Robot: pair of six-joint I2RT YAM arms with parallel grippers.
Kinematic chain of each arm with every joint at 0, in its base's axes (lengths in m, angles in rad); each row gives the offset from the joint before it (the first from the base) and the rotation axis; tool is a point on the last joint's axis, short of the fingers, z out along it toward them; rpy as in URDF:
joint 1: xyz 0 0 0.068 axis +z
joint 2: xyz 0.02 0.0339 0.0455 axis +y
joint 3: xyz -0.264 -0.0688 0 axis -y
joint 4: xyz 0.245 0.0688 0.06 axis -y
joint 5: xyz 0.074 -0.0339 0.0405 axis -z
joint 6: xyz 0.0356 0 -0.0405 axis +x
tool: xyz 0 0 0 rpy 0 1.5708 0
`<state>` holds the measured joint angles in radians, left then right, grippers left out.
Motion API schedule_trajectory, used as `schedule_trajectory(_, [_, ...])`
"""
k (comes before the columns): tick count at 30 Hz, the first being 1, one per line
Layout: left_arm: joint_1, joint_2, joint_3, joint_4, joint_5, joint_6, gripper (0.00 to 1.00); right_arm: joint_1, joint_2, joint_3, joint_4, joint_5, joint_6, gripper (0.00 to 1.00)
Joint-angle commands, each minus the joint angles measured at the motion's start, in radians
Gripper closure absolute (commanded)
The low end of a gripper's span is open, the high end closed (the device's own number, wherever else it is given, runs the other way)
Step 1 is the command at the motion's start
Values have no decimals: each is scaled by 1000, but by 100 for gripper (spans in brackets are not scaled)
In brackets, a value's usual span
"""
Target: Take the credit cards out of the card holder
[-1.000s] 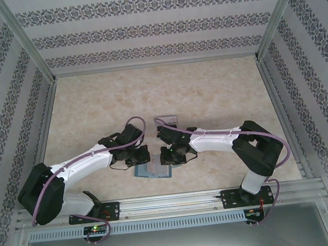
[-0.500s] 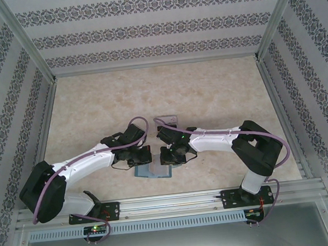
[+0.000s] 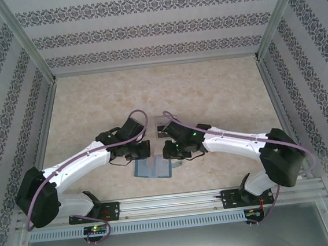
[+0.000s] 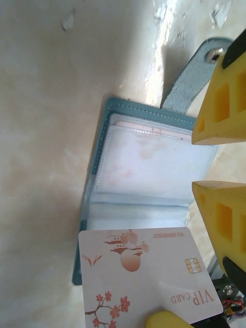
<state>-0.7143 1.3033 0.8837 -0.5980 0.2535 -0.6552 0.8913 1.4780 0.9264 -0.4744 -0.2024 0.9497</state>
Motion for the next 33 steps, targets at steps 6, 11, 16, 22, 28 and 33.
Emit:
schedule_trajectory(6, [-9, -8, 107, -136, 69, 577, 100, -98, -125, -91, -105, 44, -49, 73])
schedule_trajectory(11, [-10, 5, 172, -158, 91, 885, 100, -172, -210, -124, -170, 51, -87, 72])
schedule_trajectory(16, [-10, 75, 289, -241, 133, 1148, 100, -252, -296, -153, -227, 43, -122, 72])
schedule_trajectory(22, [-10, 191, 447, -333, 42, 1361, 100, -315, -406, -166, -313, 46, -153, 72])
schedule_trajectory(28, [18, 353, 645, -384, 60, 1484, 100, -369, -468, -187, -340, 22, -169, 72])
schedule_trajectory(33, [54, 499, 823, -449, 81, 1545, 100, -379, -482, -181, -364, 18, -178, 72])
